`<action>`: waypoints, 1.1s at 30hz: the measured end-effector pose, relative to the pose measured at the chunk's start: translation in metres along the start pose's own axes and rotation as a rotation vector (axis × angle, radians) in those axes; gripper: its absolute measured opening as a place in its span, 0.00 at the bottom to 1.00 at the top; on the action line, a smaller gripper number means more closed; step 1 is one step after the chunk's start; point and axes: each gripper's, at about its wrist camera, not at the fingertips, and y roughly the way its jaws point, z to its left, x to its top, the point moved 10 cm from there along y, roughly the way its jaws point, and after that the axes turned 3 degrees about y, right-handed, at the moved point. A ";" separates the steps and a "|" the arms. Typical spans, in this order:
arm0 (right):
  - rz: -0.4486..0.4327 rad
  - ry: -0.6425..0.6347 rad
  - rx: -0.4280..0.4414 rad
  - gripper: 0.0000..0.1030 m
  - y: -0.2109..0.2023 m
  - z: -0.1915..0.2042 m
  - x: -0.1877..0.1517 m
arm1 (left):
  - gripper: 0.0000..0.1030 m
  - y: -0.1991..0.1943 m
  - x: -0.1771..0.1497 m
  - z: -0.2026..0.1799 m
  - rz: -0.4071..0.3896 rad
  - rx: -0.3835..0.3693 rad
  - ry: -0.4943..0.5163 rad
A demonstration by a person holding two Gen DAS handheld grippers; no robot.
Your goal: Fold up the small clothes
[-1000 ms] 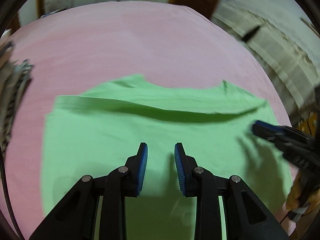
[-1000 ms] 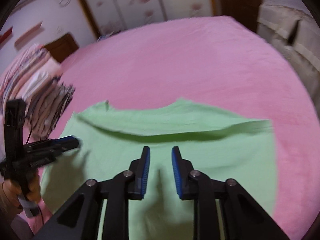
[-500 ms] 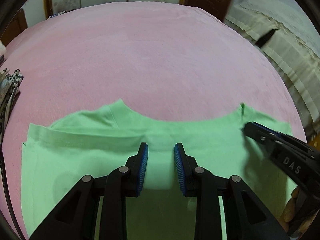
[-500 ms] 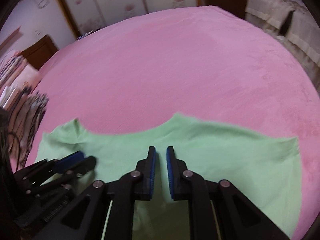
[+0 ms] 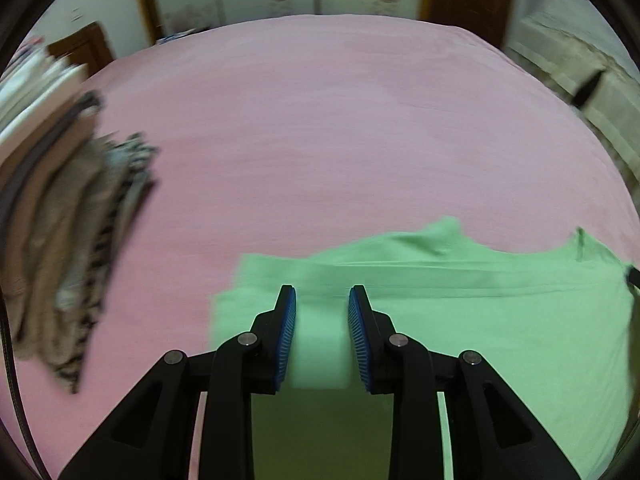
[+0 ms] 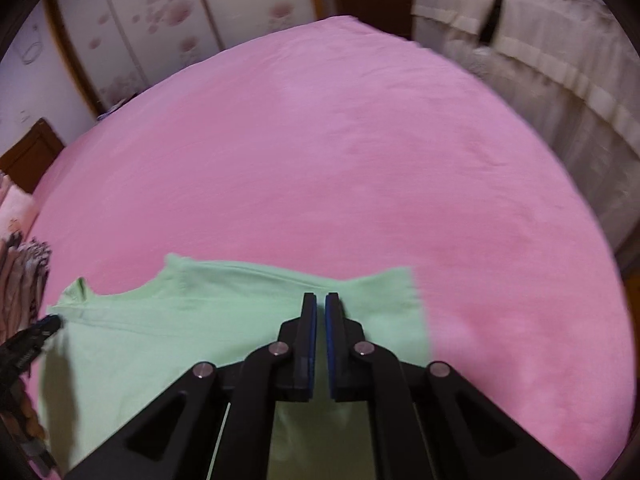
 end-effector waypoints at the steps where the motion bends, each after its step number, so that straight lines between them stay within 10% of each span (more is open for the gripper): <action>1: -0.001 0.009 -0.011 0.02 -0.004 -0.005 0.000 | 0.25 -0.005 -0.003 0.014 0.001 0.007 -0.013; 8: -0.027 -0.018 0.083 0.04 -0.070 0.012 -0.024 | 0.28 -0.065 -0.034 0.050 -0.002 -0.045 -0.010; 22: 0.067 -0.187 0.389 0.06 -0.144 0.145 -0.182 | 0.46 -0.150 -0.135 -0.069 -0.079 -0.195 0.007; 33: 0.093 -0.140 0.207 0.05 -0.104 0.074 -0.212 | 0.46 -0.089 -0.186 -0.014 -0.004 -0.081 -0.120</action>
